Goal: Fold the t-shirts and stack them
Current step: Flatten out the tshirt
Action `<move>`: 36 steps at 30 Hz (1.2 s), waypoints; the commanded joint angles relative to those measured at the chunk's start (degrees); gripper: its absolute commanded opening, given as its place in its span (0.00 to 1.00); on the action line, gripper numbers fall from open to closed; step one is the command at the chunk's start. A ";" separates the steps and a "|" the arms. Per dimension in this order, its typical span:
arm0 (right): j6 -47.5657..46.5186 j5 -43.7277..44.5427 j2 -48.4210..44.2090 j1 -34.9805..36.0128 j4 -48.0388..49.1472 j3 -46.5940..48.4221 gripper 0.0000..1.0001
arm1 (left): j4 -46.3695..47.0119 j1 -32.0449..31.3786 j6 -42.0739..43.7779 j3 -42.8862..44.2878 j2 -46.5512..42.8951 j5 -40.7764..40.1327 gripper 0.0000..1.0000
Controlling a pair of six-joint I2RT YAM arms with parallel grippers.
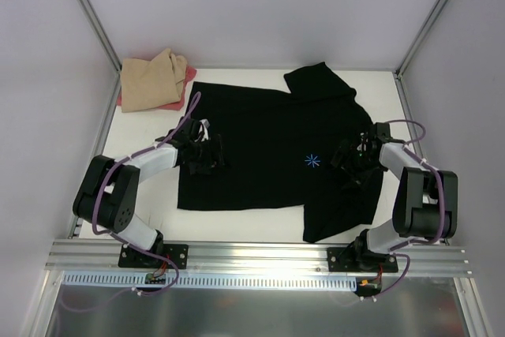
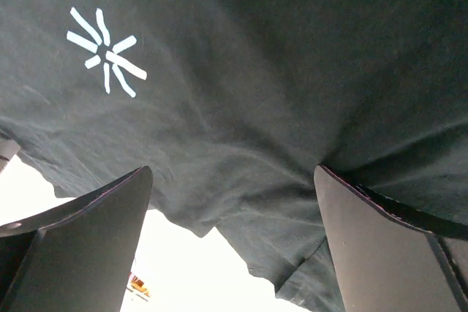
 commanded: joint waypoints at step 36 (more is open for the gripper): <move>-1.70 2.48 29.80 0.07 -12.77 66.67 1.00 | 4.15 -3.10 6.07 -0.16 -28.82 -4.27 0.90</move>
